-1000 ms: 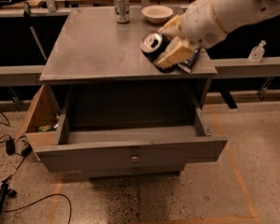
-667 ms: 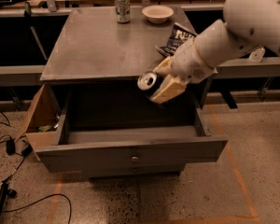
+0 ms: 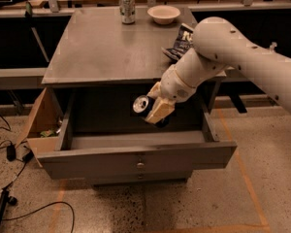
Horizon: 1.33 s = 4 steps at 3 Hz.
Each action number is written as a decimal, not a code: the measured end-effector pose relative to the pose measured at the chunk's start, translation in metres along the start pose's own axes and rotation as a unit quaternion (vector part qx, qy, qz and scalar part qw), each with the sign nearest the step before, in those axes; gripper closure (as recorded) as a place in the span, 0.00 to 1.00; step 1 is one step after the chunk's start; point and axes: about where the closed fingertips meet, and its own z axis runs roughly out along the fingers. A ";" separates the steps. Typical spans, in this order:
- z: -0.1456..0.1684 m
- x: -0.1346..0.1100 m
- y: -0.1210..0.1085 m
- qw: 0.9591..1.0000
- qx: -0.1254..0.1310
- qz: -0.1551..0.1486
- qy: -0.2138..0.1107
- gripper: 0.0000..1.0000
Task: Place pepsi can into top drawer
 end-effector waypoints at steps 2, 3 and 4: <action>0.042 0.002 -0.030 0.999 -0.027 -0.007 0.023 0.59; 0.072 0.022 -0.032 0.999 -0.025 0.007 0.036 0.28; 0.083 0.037 -0.028 0.999 -0.002 0.023 0.044 0.05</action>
Offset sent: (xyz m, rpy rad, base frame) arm 0.0411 0.0326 -0.0636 -0.0808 0.0802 0.0527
